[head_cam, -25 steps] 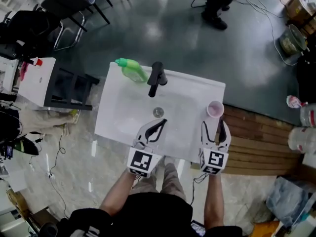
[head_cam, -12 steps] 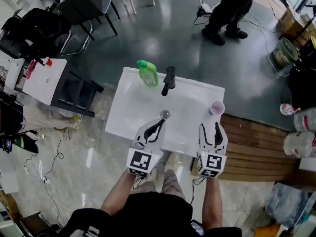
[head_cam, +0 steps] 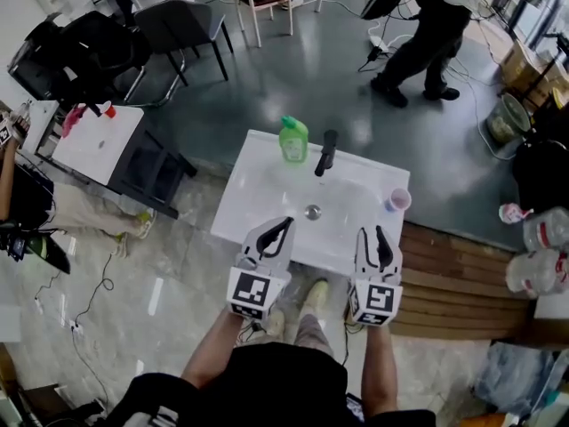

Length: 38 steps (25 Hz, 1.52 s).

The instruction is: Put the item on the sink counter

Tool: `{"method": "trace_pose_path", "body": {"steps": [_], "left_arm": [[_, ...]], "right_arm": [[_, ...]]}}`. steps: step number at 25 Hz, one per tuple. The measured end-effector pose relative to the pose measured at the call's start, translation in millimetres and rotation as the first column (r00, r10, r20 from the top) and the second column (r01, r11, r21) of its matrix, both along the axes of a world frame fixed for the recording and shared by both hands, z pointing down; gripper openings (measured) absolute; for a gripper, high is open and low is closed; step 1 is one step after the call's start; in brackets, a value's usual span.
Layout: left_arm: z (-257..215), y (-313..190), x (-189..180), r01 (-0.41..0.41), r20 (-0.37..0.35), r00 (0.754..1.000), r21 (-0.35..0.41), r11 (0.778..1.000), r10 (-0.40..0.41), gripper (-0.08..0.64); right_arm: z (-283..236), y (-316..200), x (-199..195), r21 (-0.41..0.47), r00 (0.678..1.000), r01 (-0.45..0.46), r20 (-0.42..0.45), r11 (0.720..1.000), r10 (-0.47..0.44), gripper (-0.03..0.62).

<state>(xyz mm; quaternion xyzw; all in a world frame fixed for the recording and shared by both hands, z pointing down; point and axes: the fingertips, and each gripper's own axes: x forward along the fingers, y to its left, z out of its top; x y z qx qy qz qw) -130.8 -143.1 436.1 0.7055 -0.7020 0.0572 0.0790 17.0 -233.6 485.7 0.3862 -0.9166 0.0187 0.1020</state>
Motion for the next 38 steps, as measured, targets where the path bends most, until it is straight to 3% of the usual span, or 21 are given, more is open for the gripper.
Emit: {"method": "trace_pose_path", "body": {"steps": [13, 21, 33, 38], "left_arm": [[-28, 80, -16, -0.005, 0.020, 1.000, 0.052, 0.999, 0.004, 0.002], [-30, 116, -15, -0.028, 0.027, 0.999, 0.069, 0.997, 0.026, 0.002], [-35, 136, -8, -0.050, 0.028, 0.998, 0.082, 0.995, 0.048, 0.002], [-39, 133, -7, -0.057, 0.035, 0.998, 0.084, 0.995, 0.054, 0.002]], "right_arm": [[-49, 87, -25, 0.088, 1.000, 0.014, 0.022, 0.996, -0.016, 0.043], [-48, 130, -15, 0.066, 1.000, -0.020, 0.003, 0.998, 0.020, 0.017], [-55, 153, -6, 0.071, 0.999, -0.051, 0.001, 0.996, 0.051, -0.002], [-58, 150, -9, 0.104, 0.999, -0.032, 0.040, 0.994, 0.028, -0.002]]}}
